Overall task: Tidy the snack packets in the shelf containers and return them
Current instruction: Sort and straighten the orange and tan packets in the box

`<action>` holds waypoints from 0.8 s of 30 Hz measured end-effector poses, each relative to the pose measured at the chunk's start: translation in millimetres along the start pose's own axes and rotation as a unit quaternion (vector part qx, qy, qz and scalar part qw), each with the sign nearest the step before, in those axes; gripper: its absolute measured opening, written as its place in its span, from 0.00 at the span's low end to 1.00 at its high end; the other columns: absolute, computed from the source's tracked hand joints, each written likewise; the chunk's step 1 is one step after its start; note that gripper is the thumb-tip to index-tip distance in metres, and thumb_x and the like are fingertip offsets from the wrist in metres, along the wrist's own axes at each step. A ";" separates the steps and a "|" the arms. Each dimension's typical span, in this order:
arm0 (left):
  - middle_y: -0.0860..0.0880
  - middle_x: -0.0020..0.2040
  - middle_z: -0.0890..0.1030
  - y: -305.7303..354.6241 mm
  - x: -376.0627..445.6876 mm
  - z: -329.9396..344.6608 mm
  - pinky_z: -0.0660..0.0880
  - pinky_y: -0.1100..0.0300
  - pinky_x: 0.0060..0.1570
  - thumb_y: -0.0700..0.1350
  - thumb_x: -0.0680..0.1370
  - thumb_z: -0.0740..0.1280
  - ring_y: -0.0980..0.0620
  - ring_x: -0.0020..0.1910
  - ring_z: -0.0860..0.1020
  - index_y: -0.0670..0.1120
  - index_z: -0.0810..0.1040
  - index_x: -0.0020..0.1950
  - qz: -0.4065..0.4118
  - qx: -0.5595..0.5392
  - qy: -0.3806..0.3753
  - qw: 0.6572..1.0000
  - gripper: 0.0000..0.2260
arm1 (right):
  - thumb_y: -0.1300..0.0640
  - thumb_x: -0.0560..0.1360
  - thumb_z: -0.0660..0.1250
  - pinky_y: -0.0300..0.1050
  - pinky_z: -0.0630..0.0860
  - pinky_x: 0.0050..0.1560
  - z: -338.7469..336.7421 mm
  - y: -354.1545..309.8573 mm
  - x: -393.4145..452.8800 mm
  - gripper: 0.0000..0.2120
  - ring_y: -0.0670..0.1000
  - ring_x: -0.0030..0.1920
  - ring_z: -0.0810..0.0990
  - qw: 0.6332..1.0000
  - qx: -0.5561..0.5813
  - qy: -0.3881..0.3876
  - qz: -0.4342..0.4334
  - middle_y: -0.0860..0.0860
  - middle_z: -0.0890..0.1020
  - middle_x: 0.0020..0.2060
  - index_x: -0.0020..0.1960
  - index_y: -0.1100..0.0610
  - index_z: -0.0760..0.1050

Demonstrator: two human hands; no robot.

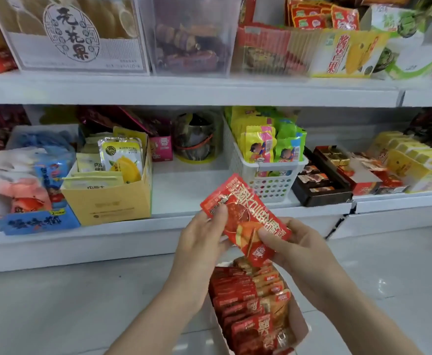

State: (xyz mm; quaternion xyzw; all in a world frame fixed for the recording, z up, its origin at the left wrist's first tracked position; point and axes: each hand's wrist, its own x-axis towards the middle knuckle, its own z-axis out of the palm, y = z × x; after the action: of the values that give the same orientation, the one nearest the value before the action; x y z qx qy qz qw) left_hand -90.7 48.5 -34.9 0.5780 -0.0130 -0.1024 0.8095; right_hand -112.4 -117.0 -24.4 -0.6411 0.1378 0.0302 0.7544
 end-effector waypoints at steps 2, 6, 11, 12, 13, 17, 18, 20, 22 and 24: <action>0.49 0.47 0.87 -5.3 10.3 -3.4 0.80 0.54 0.52 0.45 0.80 0.68 0.51 0.48 0.85 0.49 0.80 0.55 0.050 0.086 0.083 0.992 0.05 | 0.56 0.69 0.77 0.42 0.82 0.37 6.2 13.8 3.4 0.15 0.55 0.43 0.87 0.999 -0.045 0.002 -0.010 0.53 0.87 0.44 0.54 0.58 0.79; 0.54 0.41 0.86 -9.2 32.5 -29.2 0.81 0.61 0.40 0.41 0.80 0.68 0.60 0.41 0.84 0.49 0.79 0.48 0.161 0.245 0.142 0.946 0.03 | 0.53 0.74 0.75 0.32 0.79 0.44 -1.5 41.0 18.4 0.11 0.37 0.48 0.83 0.953 -0.290 0.015 -0.084 0.40 0.85 0.46 0.55 0.48 0.80; 0.54 0.40 0.84 -32.5 44.9 -50.5 0.81 0.58 0.42 0.41 0.79 0.70 0.61 0.41 0.83 0.47 0.78 0.46 0.172 0.390 0.104 0.899 0.03 | 0.46 0.78 0.68 0.20 0.65 0.54 -5.1 77.3 23.6 0.17 0.36 0.55 0.76 0.869 -0.474 -0.081 -0.116 0.37 0.80 0.57 0.67 0.46 0.76; 0.55 0.40 0.84 -37.3 45.6 -50.6 0.81 0.60 0.44 0.40 0.78 0.70 0.61 0.42 0.83 0.48 0.78 0.46 0.168 0.394 0.091 0.899 0.04 | 0.46 0.78 0.68 0.21 0.66 0.54 -3.7 81.6 23.4 0.17 0.36 0.55 0.76 0.860 -0.486 -0.091 -0.126 0.37 0.80 0.57 0.66 0.45 0.75; 0.56 0.40 0.84 -42.8 46.8 -50.5 0.80 0.63 0.45 0.39 0.78 0.70 0.62 0.42 0.83 0.49 0.79 0.47 0.161 0.397 0.075 0.901 0.05 | 0.46 0.78 0.68 0.24 0.68 0.55 -3.2 84.5 23.5 0.16 0.36 0.55 0.76 0.852 -0.495 -0.101 -0.134 0.36 0.80 0.56 0.65 0.45 0.76; 0.60 0.44 0.83 -64.2 42.8 -53.8 0.78 0.69 0.50 0.39 0.78 0.70 0.69 0.45 0.80 0.53 0.81 0.52 0.094 0.410 -0.004 0.907 0.08 | 0.50 0.78 0.70 0.32 0.75 0.51 -11.9 87.7 22.0 0.06 0.38 0.47 0.79 0.840 -0.514 -0.111 -0.132 0.36 0.82 0.47 0.53 0.45 0.82; 0.57 0.46 0.84 -68.5 41.5 -55.8 0.79 0.65 0.51 0.40 0.78 0.70 0.65 0.47 0.81 0.54 0.81 0.53 0.072 0.401 -0.014 0.913 0.09 | 0.51 0.78 0.70 0.30 0.74 0.49 -15.4 88.6 21.1 0.05 0.37 0.45 0.79 0.841 -0.514 -0.105 -0.135 0.36 0.82 0.45 0.52 0.45 0.82; 0.56 0.46 0.85 -72.9 39.9 -58.7 0.80 0.62 0.50 0.41 0.79 0.69 0.59 0.48 0.83 0.57 0.80 0.51 0.052 0.380 -0.019 0.924 0.10 | 0.51 0.78 0.70 0.27 0.73 0.47 -19.0 91.7 19.5 0.05 0.35 0.44 0.78 0.839 -0.514 -0.096 -0.150 0.36 0.83 0.45 0.52 0.46 0.83; 0.61 0.40 0.84 -73.6 39.4 -59.4 0.80 0.66 0.44 0.41 0.79 0.69 0.62 0.44 0.83 0.59 0.78 0.46 0.060 0.387 -0.023 0.920 0.12 | 0.51 0.78 0.70 0.26 0.72 0.47 -18.5 95.1 18.5 0.05 0.35 0.44 0.79 0.840 -0.511 -0.087 -0.161 0.37 0.84 0.46 0.52 0.46 0.84; 0.59 0.37 0.84 -74.9 39.1 -58.2 0.80 0.64 0.42 0.39 0.79 0.69 0.64 0.39 0.83 0.54 0.77 0.41 0.072 0.408 -0.034 0.910 0.11 | 0.52 0.78 0.70 0.29 0.74 0.49 -17.1 97.0 17.3 0.05 0.37 0.45 0.80 0.839 -0.512 -0.080 -0.168 0.37 0.84 0.46 0.52 0.46 0.84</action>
State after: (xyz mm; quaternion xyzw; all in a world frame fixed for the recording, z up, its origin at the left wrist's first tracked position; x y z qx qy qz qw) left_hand -55.6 72.4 -128.3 0.8514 -0.1226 -0.0487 0.5076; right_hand -120.2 -118.9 -124.1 -0.9444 -0.0673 0.0205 0.3211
